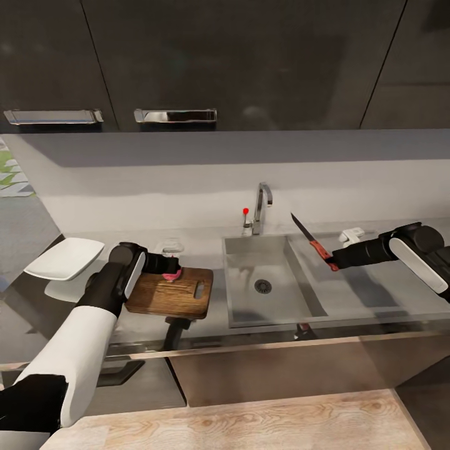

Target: In the kitchen, take the Vidalia onion out of the sink, dice it on the chopping board with the paring knife, put the diced onion into the bowl on the countertop, then place both the paring knife and the chopping board into the sink.

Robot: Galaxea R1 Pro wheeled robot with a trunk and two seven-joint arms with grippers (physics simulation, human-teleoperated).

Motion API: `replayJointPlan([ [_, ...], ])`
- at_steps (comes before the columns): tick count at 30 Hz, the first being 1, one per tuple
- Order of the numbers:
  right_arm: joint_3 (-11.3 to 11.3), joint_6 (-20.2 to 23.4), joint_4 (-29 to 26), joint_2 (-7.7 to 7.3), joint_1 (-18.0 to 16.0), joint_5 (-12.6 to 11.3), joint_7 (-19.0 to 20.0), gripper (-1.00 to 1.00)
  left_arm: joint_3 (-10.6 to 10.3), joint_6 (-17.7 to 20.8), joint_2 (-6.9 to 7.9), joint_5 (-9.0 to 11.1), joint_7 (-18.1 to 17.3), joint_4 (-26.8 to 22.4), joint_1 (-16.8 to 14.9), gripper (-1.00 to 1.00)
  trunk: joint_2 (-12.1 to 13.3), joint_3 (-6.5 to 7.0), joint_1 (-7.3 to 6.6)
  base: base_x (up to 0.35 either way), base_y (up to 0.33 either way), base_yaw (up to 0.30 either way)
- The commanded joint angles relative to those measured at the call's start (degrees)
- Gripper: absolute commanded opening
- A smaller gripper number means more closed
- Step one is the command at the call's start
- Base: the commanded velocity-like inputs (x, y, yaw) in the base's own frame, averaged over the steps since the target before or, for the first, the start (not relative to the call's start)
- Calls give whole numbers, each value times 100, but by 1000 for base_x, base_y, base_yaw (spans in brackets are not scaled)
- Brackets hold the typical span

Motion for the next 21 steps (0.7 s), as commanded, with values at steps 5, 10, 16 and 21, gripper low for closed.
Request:
replayJointPlan([
  [5,13,4,-1,-4,-11,53,63,-100,16,-30,27,-34,-33,129,-5,-100,-13,-29,4,0,0,0],
  [10,13,4,-1,-4,-11,53,63,-100,15,-35,34,-33,-29,155,-5,-100,-13,-53,4,0,0,0],
  [16,13,4,-1,-4,-11,53,63,-100,37,-41,52,-35,-30,160,-6,-100,-13,-60,4,0,0,0],
  [21,13,4,-1,-4,-11,53,63,-100,78,-51,74,-39,-36,166,-5,-100,-13,-61,4,0,0,0],
])
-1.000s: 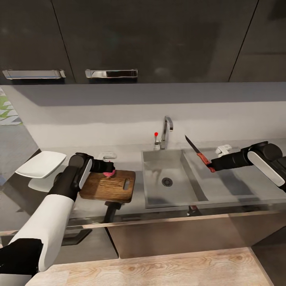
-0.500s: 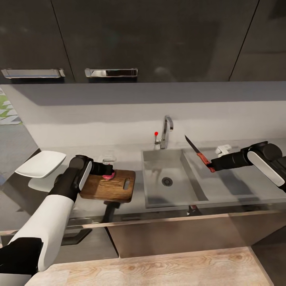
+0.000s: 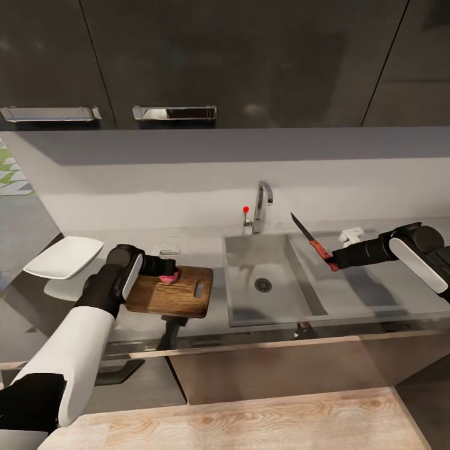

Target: In the kitchen, take the Vidalia onion out of the sink, dice it on the chopping board with the paring knife, put the diced onion into the bowl on the countertop, then place both the paring knife and the chopping board into the sink.

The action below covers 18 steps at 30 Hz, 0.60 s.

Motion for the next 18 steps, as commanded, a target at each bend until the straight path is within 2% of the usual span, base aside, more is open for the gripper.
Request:
replayJointPlan([
  [1,13,4,-1,-5,-11,53,63,-100,-9,5,12,-33,-38,6,-5,-100,-12,-12,4,0,0,0],
  [8,15,4,-1,-5,-11,51,63,-100,42,-21,115,-38,-32,108,-5,-100,-12,-12,4,0,0,0],
  [12,20,4,-1,-5,-11,46,63,-100,279,-22,191,-38,-30,118,-4,-100,-12,-12,4,0,0,0],
  [18,21,4,-1,16,-11,46,63,-100,356,-22,190,-38,-30,114,-9,-100,-12,-16,4,0,0,0],
])
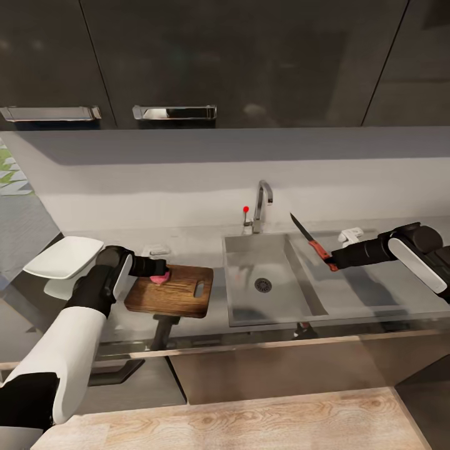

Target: In the kitchen, take the Vidalia onion out of the sink, dice it on the chopping board with the paring knife, put the diced onion into the bowl on the countertop, then place both the paring knife and the chopping board into the sink.

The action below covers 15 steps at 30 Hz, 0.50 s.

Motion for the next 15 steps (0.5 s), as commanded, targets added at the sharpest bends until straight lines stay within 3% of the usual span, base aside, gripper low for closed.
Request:
replayJointPlan([
  [1,13,4,0,5,-11,56,63,-100,15,21,-3,-38,-44,-5,-4,-100,-13,-17,4,0,0,0],
  [15,13,4,0,78,-11,62,63,-100,26,-212,-22,-38,-44,-5,-2,-100,-13,-91,4,0,0,0],
])
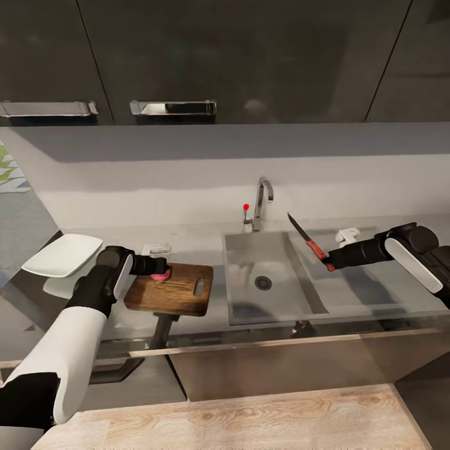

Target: In the kitchen, take the Vidalia onion out of the sink, dice it on the chopping board with the paring knife, put the diced onion into the bowl on the countertop, then place both the paring knife and the chopping board into the sink.

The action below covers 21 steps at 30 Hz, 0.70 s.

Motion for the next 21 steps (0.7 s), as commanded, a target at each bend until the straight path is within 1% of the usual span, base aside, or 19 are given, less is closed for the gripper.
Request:
replayJointPlan([
  [1,12,4,-1,-4,-11,53,63,-100,10,17,-2,-37,-44,-4,-5,-100,-13,-14,4,0,0,0],
  [13,12,4,-1,-3,-11,53,63,-100,3,9,-29,-37,-53,-4,-5,-100,-13,-27,4,0,0,0],
  [18,12,4,-1,-3,-11,53,63,-100,-1,9,-138,-37,-53,-9,-5,-100,-13,-34,4,0,0,0],
  [21,12,4,-1,-2,-11,53,63,-100,-1,9,-165,-37,-53,-6,-7,-100,-13,-35,4,0,0,0],
])
